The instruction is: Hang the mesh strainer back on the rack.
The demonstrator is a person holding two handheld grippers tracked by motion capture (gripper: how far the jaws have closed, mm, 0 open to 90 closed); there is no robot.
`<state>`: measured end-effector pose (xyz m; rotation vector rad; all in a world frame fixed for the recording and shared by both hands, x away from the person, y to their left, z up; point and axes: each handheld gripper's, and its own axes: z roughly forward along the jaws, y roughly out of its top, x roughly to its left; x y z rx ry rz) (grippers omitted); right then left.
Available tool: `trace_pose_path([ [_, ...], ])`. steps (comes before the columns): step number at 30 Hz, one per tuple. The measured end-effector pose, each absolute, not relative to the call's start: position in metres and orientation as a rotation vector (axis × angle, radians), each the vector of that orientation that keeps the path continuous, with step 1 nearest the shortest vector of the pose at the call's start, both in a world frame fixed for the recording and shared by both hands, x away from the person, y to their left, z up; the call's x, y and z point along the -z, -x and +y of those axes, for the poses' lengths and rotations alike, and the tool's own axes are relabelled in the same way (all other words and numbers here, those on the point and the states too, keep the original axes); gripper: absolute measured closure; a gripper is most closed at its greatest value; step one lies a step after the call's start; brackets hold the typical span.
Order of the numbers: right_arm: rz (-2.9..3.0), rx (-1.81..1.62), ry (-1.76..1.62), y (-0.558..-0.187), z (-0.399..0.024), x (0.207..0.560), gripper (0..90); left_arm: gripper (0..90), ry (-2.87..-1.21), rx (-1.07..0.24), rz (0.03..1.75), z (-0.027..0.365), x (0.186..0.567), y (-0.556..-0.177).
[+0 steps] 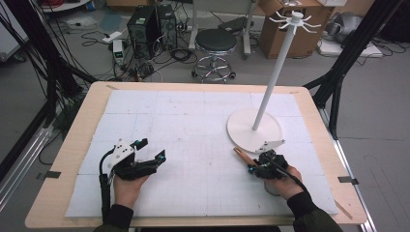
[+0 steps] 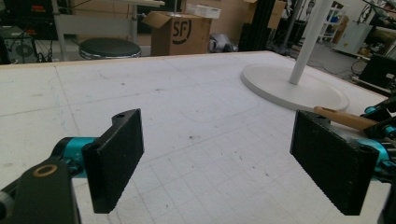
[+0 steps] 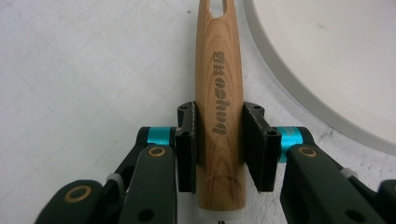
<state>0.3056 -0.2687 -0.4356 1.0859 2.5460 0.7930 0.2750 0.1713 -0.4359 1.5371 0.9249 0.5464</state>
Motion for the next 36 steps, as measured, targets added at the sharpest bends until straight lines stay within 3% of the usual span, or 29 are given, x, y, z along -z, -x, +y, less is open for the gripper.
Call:
trace_pose_path([
  [36,2.072,-1.505,-1.082,-0.293,-0.304,0.393,68.2,18.2,-1.539,-0.549,0.925,0.171,0.436,-0.275],
])
